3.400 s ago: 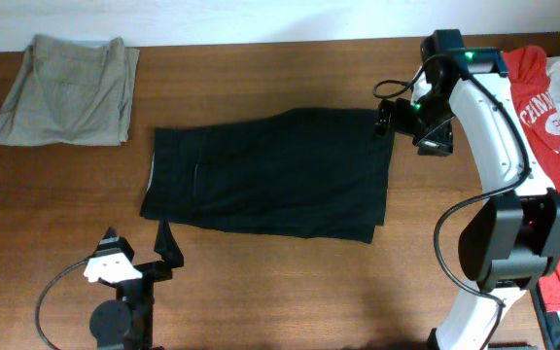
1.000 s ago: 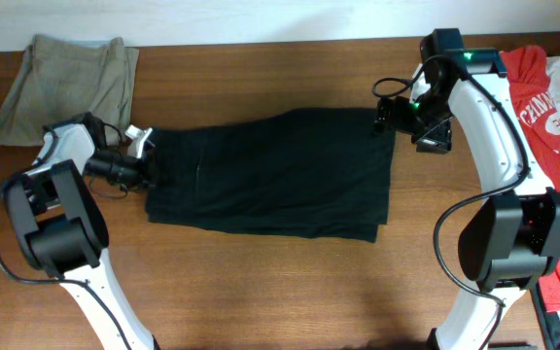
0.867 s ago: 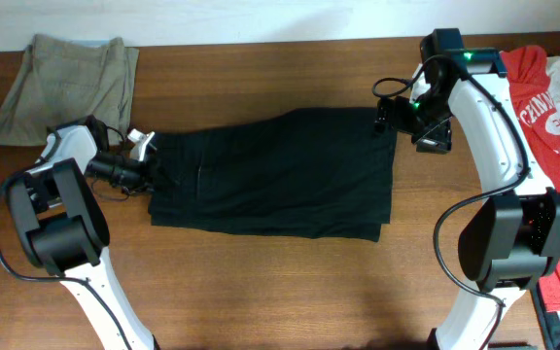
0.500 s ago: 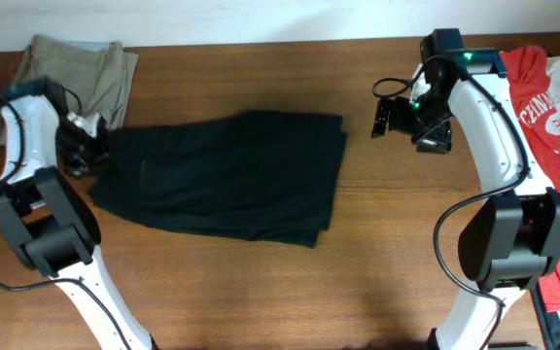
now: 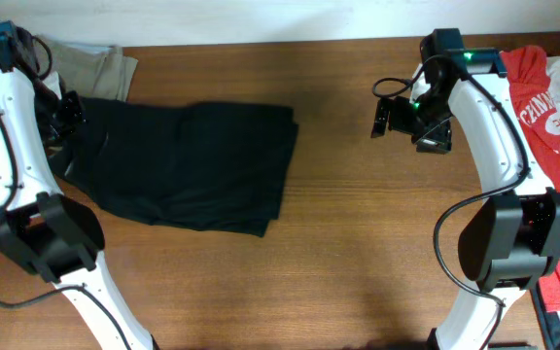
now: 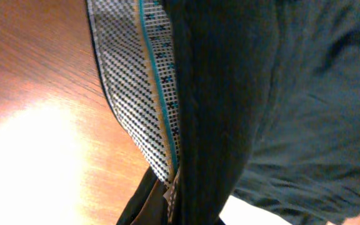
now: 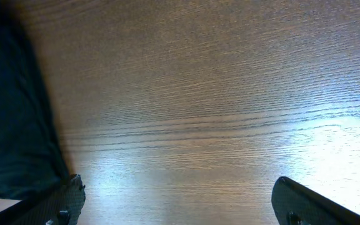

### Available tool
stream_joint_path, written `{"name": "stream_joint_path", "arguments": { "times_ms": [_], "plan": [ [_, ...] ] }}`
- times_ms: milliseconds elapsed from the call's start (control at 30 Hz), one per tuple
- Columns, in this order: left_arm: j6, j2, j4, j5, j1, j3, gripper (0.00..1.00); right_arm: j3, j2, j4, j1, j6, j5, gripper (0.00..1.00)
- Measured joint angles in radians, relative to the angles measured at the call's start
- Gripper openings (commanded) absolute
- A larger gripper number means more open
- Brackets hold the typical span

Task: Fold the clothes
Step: 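Fold the trousers' left side over toward the right with the left gripper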

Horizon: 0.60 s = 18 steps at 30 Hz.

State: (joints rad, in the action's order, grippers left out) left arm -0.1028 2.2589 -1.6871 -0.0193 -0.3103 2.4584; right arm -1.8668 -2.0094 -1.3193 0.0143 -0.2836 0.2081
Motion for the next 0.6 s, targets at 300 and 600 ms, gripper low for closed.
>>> {"name": "stream_joint_path", "arguments": {
  "times_ms": [300,600],
  "plan": [
    [-0.011,-0.101,0.024,0.013,0.216,-0.047,0.01,0.0,0.0,0.0,0.0,0.0,0.0,0.99],
    [-0.011,-0.101,0.286,0.012,0.407,-0.353,0.01,0.0,0.0,0.0,0.0,0.0,0.0,0.99]
  ]
}}
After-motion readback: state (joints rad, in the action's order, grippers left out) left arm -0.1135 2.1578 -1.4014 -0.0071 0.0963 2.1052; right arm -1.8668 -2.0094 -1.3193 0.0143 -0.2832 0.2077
